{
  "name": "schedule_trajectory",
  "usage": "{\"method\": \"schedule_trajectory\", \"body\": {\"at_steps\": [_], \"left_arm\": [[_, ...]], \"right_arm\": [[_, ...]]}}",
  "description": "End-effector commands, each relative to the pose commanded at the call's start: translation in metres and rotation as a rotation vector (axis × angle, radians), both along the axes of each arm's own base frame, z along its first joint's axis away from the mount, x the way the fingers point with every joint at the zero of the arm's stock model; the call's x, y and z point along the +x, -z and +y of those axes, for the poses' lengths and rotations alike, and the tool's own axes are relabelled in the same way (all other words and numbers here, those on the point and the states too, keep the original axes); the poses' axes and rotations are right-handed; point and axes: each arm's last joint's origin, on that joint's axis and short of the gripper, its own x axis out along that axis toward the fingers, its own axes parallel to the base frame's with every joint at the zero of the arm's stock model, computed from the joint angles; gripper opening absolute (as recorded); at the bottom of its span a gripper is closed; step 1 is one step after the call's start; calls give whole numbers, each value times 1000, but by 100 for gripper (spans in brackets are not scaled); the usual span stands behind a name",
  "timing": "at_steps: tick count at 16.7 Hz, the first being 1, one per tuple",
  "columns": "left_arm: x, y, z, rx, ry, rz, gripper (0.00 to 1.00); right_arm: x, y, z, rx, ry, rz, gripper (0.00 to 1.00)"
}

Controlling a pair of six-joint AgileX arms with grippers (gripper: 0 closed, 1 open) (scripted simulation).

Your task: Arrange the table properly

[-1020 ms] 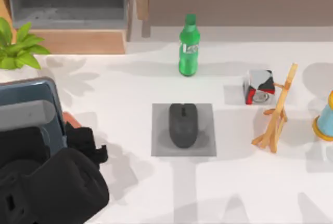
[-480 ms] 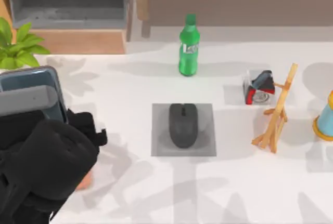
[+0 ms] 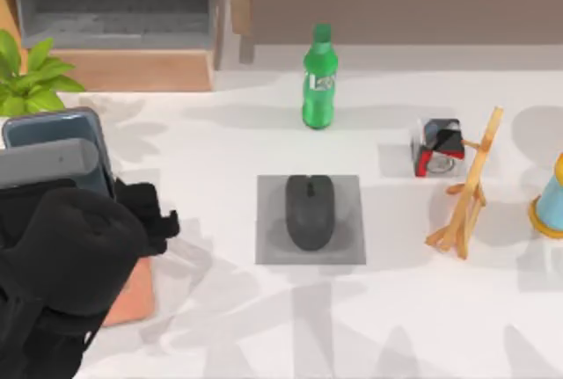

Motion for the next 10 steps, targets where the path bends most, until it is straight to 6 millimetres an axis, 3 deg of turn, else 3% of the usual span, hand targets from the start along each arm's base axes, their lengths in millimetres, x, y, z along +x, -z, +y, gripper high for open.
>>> {"method": "schedule_trajectory", "body": {"at_steps": [2, 10], "left_arm": [[0, 0, 0, 0, 0, 0, 0], [0, 0, 0, 0, 0, 0, 60]], "right_arm": [[0, 0, 0, 0, 0, 0, 100], [0, 0, 0, 0, 0, 0, 100]]}}
